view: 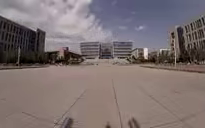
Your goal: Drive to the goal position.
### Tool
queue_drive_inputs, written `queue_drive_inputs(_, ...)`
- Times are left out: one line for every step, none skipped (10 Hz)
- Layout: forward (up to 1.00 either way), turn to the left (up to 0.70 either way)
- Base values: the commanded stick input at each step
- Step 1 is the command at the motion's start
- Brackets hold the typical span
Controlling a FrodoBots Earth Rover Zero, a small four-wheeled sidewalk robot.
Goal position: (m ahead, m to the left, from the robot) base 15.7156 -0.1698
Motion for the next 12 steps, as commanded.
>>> queue_drive_inputs(1.00,-0.01)
queue_drive_inputs(1.00,-0.01)
queue_drive_inputs(1.00,-0.01)
queue_drive_inputs(1.00,-0.01)
queue_drive_inputs(1.00,-0.01)
queue_drive_inputs(1.00,-0.01)
queue_drive_inputs(1.00,-0.01)
queue_drive_inputs(1.00,-0.01)
queue_drive_inputs(1.00,-0.01)
queue_drive_inputs(1.00,-0.01)
queue_drive_inputs(1.00,-0.01)
queue_drive_inputs(1.00,-0.01)
